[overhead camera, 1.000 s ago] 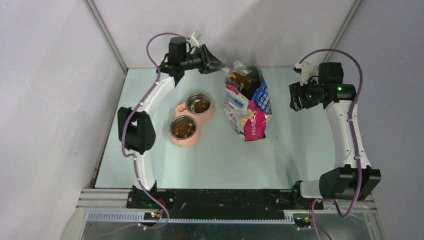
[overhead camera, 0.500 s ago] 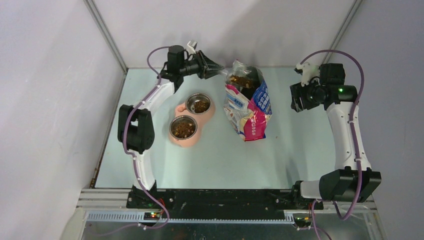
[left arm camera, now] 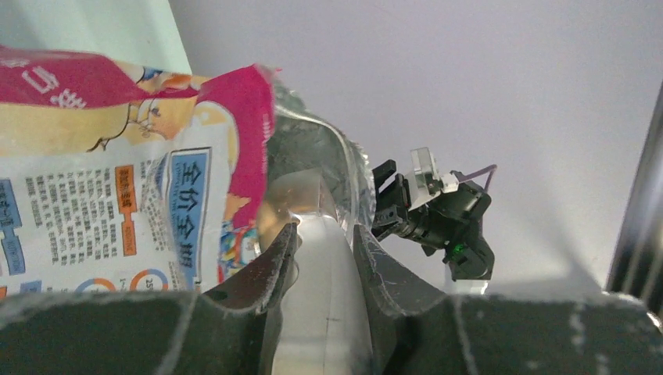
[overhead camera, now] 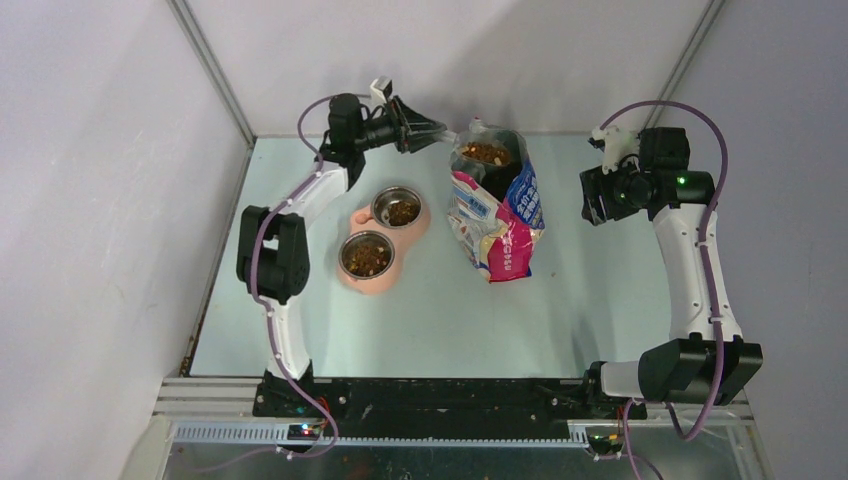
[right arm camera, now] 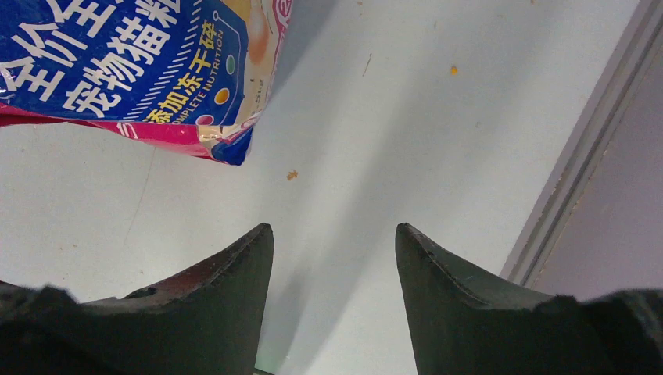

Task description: Serve the pet food

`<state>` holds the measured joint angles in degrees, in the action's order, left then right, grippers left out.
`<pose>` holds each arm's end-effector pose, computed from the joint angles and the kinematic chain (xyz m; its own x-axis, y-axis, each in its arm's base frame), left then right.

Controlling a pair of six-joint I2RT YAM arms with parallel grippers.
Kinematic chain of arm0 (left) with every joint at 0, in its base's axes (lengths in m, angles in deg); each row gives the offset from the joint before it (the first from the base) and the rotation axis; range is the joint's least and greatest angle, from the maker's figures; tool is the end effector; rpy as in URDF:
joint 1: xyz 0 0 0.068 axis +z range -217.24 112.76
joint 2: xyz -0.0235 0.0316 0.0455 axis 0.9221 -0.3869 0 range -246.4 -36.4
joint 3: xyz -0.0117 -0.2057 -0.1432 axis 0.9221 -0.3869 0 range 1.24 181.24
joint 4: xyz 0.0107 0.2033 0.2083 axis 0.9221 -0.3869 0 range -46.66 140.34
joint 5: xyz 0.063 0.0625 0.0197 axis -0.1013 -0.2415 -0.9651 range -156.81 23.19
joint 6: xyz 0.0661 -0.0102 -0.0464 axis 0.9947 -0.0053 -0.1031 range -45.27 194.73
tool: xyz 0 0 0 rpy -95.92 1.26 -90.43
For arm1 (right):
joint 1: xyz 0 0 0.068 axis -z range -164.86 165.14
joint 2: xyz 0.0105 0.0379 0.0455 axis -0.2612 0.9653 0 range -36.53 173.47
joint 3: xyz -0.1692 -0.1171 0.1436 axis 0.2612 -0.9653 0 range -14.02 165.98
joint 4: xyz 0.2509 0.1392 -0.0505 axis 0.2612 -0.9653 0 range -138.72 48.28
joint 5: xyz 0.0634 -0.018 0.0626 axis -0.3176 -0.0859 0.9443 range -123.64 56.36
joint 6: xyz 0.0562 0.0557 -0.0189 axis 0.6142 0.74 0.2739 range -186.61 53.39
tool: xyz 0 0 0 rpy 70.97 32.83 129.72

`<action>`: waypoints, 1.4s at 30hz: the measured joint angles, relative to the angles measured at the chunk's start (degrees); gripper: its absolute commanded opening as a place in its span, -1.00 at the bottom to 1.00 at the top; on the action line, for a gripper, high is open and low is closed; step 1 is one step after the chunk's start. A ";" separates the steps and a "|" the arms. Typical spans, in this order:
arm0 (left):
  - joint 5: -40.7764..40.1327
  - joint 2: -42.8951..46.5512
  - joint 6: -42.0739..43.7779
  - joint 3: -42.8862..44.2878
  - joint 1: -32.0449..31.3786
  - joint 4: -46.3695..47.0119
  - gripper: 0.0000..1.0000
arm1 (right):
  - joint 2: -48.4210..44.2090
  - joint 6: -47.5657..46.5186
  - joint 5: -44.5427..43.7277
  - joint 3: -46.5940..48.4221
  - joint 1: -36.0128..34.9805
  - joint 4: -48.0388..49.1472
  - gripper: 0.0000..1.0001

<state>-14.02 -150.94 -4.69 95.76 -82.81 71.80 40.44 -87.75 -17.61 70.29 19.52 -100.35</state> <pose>0.4832 -0.1931 0.2975 -0.9090 -0.3638 -0.2032 0.1944 0.0611 -0.9790 0.3216 -0.0052 0.3328 -0.6901 -0.2948 -0.6610 -0.3728 0.9276 -0.0245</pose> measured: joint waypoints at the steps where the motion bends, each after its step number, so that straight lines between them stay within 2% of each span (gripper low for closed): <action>1: 0.26 -0.37 -1.07 -0.52 0.11 0.90 -1.00 | 0.00 -0.04 0.00 0.02 0.00 0.00 0.22; 12: -0.02 -3.91 -18.80 -8.57 0.57 9.25 -1.00 | -0.02 -0.48 -1.11 0.00 0.00 -1.38 0.21; 18: -0.76 -4.63 -24.76 -9.44 0.11 15.28 -1.00 | 0.00 -0.28 -1.53 0.09 0.00 -3.26 0.21; 24: -0.66 -4.66 -27.08 -8.04 0.17 19.91 -1.00 | 0.90 -0.31 -1.79 1.55 -0.15 -3.69 0.21; 31: -0.09 -4.57 -27.10 -7.52 1.73 20.46 -1.00 | 3.28 -0.33 -1.73 2.34 -0.28 -2.97 0.21; 42: 0.17 -0.63 -28.15 -10.97 8.96 23.56 -1.00 | 5.60 -0.35 -1.77 3.32 -0.79 -2.91 0.21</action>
<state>-13.84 -151.57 -32.84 84.79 -73.85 95.36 46.04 -88.10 -19.38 73.62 18.74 -103.25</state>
